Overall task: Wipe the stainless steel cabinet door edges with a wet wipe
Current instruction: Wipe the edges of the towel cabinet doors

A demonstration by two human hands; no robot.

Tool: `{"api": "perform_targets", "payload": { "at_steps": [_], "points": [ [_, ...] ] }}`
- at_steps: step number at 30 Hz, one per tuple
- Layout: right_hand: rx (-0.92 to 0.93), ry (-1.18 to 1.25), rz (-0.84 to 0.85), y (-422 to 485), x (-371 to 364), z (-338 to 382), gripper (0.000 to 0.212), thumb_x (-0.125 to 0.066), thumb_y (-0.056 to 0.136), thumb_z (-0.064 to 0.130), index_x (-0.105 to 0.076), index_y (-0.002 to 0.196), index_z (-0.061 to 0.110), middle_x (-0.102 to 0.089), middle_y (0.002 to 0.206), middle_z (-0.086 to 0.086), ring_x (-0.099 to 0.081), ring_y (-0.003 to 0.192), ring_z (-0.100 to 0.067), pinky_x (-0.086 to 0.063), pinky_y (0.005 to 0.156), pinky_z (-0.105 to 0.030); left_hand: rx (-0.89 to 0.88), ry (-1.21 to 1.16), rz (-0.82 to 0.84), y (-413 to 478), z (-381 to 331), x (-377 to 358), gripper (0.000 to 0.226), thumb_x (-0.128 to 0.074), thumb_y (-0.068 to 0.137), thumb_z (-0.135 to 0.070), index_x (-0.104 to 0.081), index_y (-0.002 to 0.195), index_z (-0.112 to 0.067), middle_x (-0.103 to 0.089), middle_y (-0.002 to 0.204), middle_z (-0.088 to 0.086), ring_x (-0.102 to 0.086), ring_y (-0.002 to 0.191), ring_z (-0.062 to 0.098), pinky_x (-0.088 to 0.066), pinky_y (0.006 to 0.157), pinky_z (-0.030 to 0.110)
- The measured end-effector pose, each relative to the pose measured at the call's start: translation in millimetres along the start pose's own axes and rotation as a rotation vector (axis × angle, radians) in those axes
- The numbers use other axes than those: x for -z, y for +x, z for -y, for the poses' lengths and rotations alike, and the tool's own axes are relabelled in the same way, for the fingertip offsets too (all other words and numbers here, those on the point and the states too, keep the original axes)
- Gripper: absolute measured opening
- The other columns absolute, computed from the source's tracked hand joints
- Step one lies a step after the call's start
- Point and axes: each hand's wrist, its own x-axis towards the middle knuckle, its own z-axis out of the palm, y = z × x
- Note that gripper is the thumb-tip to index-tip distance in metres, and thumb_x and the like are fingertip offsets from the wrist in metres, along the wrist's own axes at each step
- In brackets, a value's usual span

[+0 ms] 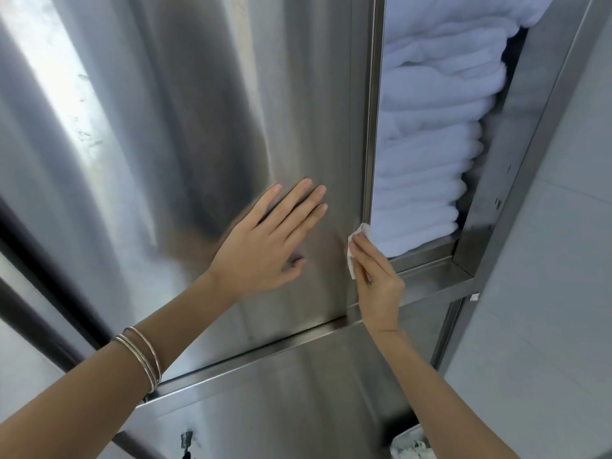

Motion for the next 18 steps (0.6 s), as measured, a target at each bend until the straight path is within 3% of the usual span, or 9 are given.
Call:
{"api": "perform_targets", "payload": {
  "at_steps": [5,8,11,15,18],
  "points": [
    [-0.150,-0.091,0.085,-57,5,-20,0.030,-0.066,0.072,-0.021,-0.068,0.100,-0.011,-0.064,0.106,-0.018,-0.058,0.099,-0.018,-0.038,0.099,-0.011,0.002,-0.001,-0.014,1,1,1,0.080,-0.043,0.089,-0.046,-0.018,0.153,-0.006,-0.013,0.161,0.013,-0.009,0.149,0.029,0.000,0.122,0.046],
    [-0.184,-0.168,0.148,-67,7,-28,0.028,-0.068,0.071,-0.019,-0.071,0.094,-0.005,-0.066,0.099,-0.014,-0.060,0.090,-0.022,-0.039,0.093,-0.009,0.001,-0.011,-0.015,1,1,3,0.080,-0.044,0.088,-0.045,-0.020,0.153,-0.006,-0.015,0.161,0.013,-0.010,0.149,0.029,-0.001,0.122,0.046],
    [-0.189,-0.176,0.170,-58,8,-26,0.026,-0.070,0.067,-0.021,-0.072,0.087,-0.005,-0.068,0.092,-0.013,-0.057,0.090,-0.014,-0.037,0.092,-0.005,-0.007,0.022,-0.018,2,1,4,0.080,-0.043,0.090,-0.049,-0.019,0.153,-0.005,-0.015,0.161,0.013,-0.010,0.149,0.030,0.000,0.122,0.046],
    [-0.266,-0.167,0.209,-68,26,-23,0.027,-0.069,0.066,-0.022,-0.074,0.082,-0.002,-0.069,0.088,-0.011,-0.065,0.084,-0.025,-0.042,0.086,-0.006,-0.013,0.074,-0.027,4,0,4,0.085,-0.042,0.091,-0.056,-0.016,0.153,-0.004,-0.014,0.161,0.015,-0.009,0.149,0.031,0.000,0.121,0.047],
    [-0.299,-0.114,0.109,-71,49,-26,0.028,-0.069,0.068,-0.020,-0.073,0.086,0.001,-0.067,0.091,-0.004,-0.060,0.089,-0.008,-0.044,0.086,-0.007,-0.016,0.087,-0.028,10,-5,3,0.086,-0.042,0.091,-0.057,-0.017,0.153,-0.003,-0.014,0.160,0.015,-0.010,0.148,0.032,-0.001,0.121,0.048]
  ]
}}
